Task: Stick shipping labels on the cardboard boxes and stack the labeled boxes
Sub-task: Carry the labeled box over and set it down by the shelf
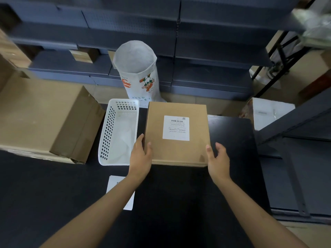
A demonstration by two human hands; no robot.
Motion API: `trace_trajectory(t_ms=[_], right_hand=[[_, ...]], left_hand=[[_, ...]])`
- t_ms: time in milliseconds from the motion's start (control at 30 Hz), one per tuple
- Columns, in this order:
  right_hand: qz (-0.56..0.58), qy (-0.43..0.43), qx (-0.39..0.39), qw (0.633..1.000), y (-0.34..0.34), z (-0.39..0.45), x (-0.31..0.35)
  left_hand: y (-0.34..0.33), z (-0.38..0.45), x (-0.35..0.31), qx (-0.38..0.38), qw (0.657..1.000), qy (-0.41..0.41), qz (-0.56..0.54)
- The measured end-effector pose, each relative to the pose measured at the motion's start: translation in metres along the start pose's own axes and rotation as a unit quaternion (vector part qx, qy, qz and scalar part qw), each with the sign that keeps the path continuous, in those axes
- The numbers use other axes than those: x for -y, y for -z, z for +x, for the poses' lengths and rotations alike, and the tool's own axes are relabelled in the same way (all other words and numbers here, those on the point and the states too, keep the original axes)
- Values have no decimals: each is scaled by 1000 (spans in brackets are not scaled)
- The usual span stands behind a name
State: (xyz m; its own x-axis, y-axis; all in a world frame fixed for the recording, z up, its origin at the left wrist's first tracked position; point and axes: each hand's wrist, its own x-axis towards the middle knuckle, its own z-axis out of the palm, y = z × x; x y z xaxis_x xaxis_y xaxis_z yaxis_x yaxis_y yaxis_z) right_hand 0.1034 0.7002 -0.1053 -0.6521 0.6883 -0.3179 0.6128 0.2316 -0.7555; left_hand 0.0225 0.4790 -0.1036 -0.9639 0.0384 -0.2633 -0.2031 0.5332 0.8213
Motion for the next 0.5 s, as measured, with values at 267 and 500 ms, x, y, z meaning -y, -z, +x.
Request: trace_trajectory(t_ms=[267,500], right_hand=[[-129,190,-3,973,-2,-45,34],[-162,289,69,941,-34,-102,64]], left_hand=[[49,-32,-6,-66,997,-33,2],[122,-72,18,-125,992,-17,8]])
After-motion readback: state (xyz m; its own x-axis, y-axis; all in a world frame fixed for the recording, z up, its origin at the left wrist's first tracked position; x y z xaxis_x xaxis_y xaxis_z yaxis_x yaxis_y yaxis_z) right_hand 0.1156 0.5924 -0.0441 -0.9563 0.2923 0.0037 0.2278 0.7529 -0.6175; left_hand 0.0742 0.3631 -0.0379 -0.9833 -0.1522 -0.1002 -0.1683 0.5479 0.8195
